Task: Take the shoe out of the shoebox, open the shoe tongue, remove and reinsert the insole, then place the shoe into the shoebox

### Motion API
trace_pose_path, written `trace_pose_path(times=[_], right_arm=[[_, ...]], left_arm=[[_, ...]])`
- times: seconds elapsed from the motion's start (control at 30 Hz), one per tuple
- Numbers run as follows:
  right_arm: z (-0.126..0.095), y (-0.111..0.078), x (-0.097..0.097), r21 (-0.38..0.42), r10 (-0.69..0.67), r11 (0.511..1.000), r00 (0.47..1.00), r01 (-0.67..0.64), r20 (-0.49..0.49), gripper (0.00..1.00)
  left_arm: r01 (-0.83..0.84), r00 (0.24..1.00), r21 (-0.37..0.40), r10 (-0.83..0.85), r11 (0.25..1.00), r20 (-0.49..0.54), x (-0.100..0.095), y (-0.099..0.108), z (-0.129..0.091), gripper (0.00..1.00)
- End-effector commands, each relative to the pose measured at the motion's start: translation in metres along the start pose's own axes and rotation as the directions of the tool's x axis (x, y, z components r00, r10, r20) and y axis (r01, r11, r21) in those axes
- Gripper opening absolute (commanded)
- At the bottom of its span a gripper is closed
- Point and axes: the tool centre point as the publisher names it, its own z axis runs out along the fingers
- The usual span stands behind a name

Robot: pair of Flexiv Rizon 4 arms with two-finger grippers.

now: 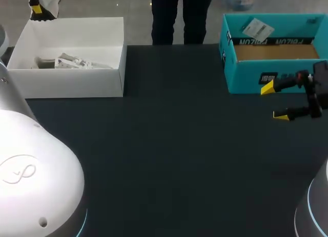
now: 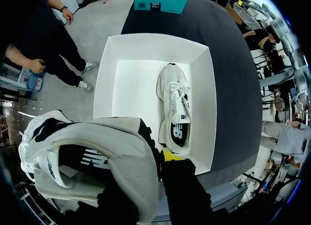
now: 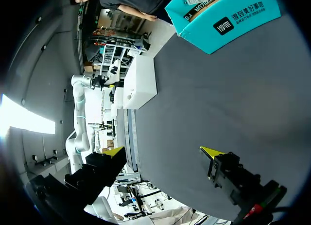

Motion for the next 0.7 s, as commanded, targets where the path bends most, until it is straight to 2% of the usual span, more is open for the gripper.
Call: trace_pose_path(times=[0.03,0.1,0.13,0.17,0.2,0.27,0.3,0.33,0.37,0.47,0.53,0.7], right_arm=[[0.001,-0.001,0.000,-0.003,0.001,1.000,1.000,-0.001,0.003,1.00],[0.001,-0.001,0.000,-0.003,0.001,1.000,1.000,-0.001,0.003,1.00],[0.001,-0.001,0.000,-0.003,0.001,1.000,1.000,-0.001,0.003,1.00],[0.001,-0.001,0.000,-0.003,0.001,1.000,1.000,-0.001,0.003,1.00],[0.001,-0.001,0.000,-0.003,0.001,1.000,1.000,-0.001,0.003,1.00],[0.001,-0.001,0.000,-0.003,0.001,1.000,1.000,-0.001,0.003,1.00],[0.001,-0.001,0.000,-0.003,0.001,1.000,1.000,-0.001,0.003,1.00],[0.001,-0.001,0.000,-0.003,0.001,1.000,1.000,-0.001,0.003,1.00],[0.001,-0.001,0.000,-0.003,0.001,1.000,1.000,-0.001,0.003,1.00],[0.001,-0.001,0.000,-0.003,0.001,1.000,1.000,-0.001,0.003,1.00],[0.001,-0.001,0.000,-0.003,0.001,1.000,1.000,-0.001,0.003,1.00],[0.001,-0.001,0.000,-0.003,0.001,1.000,1.000,-0.001,0.003,1.00]], left_arm=[[-0.264,0.964,-0.065,0.261,0.962,-0.058,-0.001,0.009,-0.006,0.00],[-0.372,0.927,-0.123,0.362,0.920,-0.098,-0.003,0.015,-0.006,0.00],[-0.457,0.889,-0.180,0.443,0.871,-0.111,-0.003,0.018,-0.003,0.00],[-0.485,0.874,-0.175,0.467,0.857,-0.136,-0.008,0.020,-0.004,0.00],[-0.565,0.825,-0.228,0.544,0.793,-0.151,-0.009,0.023,-0.003,0.00],[-0.676,0.736,-0.228,0.662,0.701,-0.143,-0.014,0.029,-0.005,0.00],[-0.750,0.660,-0.196,0.735,0.632,-0.154,-0.014,0.035,-0.007,0.00],[-0.765,0.644,-0.160,0.749,0.624,-0.156,-0.019,0.037,-0.012,0.00],[-0.913,0.404,-0.133,0.898,0.385,-0.173,-0.021,0.045,-0.017,0.00],[-0.966,0.259,-0.067,0.950,0.251,-0.172,-0.024,0.052,-0.021,0.00],[-0.967,0.252,-0.012,0.955,0.253,-0.154,-0.027,0.053,-0.023,0.00],[-0.967,0.252,-0.012,0.955,0.253,-0.154,-0.027,0.053,-0.023,0.00]])
